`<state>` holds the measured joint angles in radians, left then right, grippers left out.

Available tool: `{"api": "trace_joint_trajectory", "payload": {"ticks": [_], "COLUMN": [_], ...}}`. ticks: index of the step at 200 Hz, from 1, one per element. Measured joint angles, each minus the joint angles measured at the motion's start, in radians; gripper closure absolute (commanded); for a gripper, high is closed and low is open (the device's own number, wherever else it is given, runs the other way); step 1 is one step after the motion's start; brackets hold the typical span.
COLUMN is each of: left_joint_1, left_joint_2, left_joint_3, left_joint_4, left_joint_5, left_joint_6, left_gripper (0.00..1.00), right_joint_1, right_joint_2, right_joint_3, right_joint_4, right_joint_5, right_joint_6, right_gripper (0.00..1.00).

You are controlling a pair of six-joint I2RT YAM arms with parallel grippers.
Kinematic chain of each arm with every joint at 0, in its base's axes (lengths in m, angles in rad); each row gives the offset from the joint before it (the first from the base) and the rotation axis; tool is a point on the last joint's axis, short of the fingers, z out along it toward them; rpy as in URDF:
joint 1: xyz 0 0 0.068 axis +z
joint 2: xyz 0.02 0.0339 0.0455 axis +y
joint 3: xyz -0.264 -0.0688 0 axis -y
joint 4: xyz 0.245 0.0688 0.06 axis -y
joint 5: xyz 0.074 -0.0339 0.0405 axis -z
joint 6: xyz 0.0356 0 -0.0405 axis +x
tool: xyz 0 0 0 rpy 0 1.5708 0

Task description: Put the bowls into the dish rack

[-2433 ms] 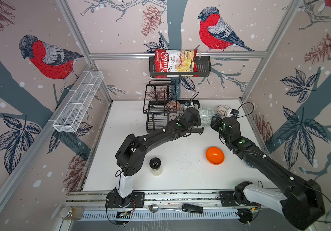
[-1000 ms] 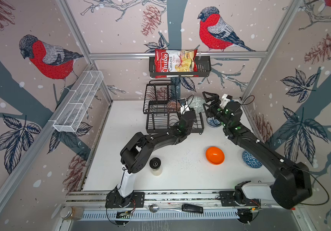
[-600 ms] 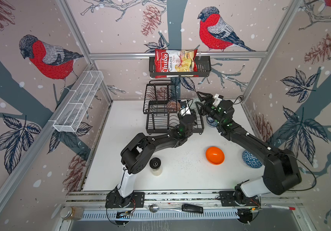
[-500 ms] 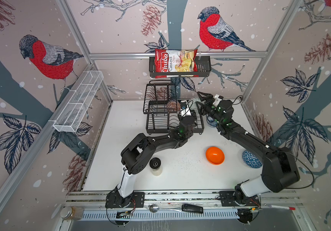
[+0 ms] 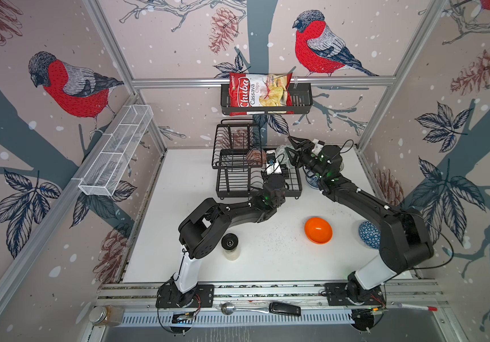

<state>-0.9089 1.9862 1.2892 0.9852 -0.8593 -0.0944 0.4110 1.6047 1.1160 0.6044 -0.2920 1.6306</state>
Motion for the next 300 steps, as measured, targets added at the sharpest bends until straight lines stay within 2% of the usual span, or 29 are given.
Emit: {"api": "trace_joint_trajectory", "payload": {"ticks": [20, 68, 127, 159, 232, 246, 263, 285, 300], "left_joint_1": [-0.005, -0.012, -0.016, -0.021, -0.023, -0.023, -0.023, -0.024, -0.019], "left_joint_2": [0.003, 0.006, -0.017, -0.031, -0.065, -0.075, -0.089, -0.117, -0.135], "left_joint_3": [0.002, 0.003, 0.004, 0.013, 0.034, 0.035, 0.035, 0.034, 0.031], "left_joint_4": [0.029, 0.045, 0.012, -0.021, -0.149, -0.174, -0.198, -0.215, -0.235], "left_joint_5": [-0.019, -0.070, -0.087, -0.087, -0.102, -0.101, -0.091, -0.022, 0.039], "left_joint_6": [0.024, 0.097, 0.130, 0.131, 0.104, 0.095, 0.084, 0.055, 0.027], "left_gripper": [1.00, 1.00, 1.00, 1.00, 1.00, 0.90, 0.83, 0.72, 0.68], "right_joint_1": [0.001, 0.008, 0.020, 0.027, 0.039, 0.039, 0.039, 0.029, 0.019], "right_joint_2": [0.003, 0.000, -0.037, -0.059, -0.014, -0.014, -0.014, -0.006, 0.003], "right_joint_3": [0.004, 0.008, -0.034, -0.070, -0.135, -0.140, -0.146, -0.143, -0.142], "right_joint_4": [0.000, 0.008, 0.057, 0.106, 0.374, 0.391, 0.421, 0.434, 0.435], "right_joint_5": [-0.012, -0.030, -0.025, -0.010, -0.025, -0.027, -0.027, -0.016, -0.009], "right_joint_6": [0.015, 0.042, 0.062, 0.070, 0.092, 0.092, 0.085, 0.056, 0.042], "right_gripper": [0.60, 0.78, 0.88, 0.99, 1.00, 1.00, 1.00, 1.00, 1.00]}}
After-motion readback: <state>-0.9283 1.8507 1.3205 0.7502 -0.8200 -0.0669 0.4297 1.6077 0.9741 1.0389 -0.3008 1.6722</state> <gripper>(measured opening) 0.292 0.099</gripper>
